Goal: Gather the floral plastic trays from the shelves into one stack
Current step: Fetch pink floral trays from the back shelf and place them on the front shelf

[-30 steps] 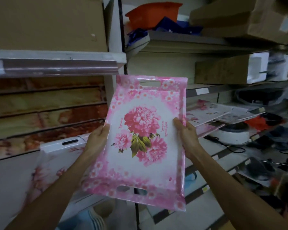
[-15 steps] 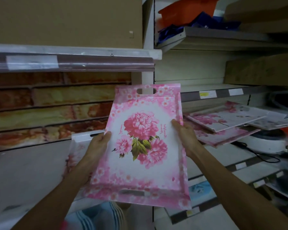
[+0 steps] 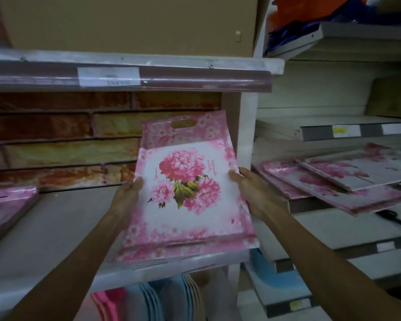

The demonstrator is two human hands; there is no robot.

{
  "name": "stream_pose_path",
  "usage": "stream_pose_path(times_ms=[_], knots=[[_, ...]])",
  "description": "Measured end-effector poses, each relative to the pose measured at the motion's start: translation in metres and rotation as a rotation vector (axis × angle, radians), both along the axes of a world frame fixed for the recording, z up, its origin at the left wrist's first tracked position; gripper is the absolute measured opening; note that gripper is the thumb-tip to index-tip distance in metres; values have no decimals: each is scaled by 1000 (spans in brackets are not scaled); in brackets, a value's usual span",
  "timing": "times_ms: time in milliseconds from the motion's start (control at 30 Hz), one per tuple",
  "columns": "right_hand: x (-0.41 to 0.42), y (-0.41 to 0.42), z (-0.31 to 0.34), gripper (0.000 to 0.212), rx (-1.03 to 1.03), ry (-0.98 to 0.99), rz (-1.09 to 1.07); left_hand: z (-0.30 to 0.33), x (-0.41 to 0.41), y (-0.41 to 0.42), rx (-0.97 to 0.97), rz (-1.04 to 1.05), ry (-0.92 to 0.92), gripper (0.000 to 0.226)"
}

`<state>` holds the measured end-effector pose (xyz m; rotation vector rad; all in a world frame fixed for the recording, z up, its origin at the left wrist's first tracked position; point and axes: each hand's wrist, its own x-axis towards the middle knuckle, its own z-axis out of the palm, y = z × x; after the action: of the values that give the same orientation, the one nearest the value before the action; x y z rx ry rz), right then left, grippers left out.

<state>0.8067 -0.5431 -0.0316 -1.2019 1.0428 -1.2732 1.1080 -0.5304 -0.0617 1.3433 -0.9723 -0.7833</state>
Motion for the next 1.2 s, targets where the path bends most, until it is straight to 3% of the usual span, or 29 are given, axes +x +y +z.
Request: stream_pose_path(times_ms=[100,333,433,767,1200], knots=[[11,-3,-5,15,11,34,57,1,17,-4,15,27,9,54],[28,-21,-15,32,32,126,56,-8,34,-14,48,-8,-38,37],[34,-29,-25,33,54,185,31,-16,40,-17,57,-54,-37,44],[49,-45,-84,34,52,429,-18,-56,45,-27,100,19,-285,32],[49,-64,-116,31,63,528,-56,-84,42,-39,191,78,-454,31]])
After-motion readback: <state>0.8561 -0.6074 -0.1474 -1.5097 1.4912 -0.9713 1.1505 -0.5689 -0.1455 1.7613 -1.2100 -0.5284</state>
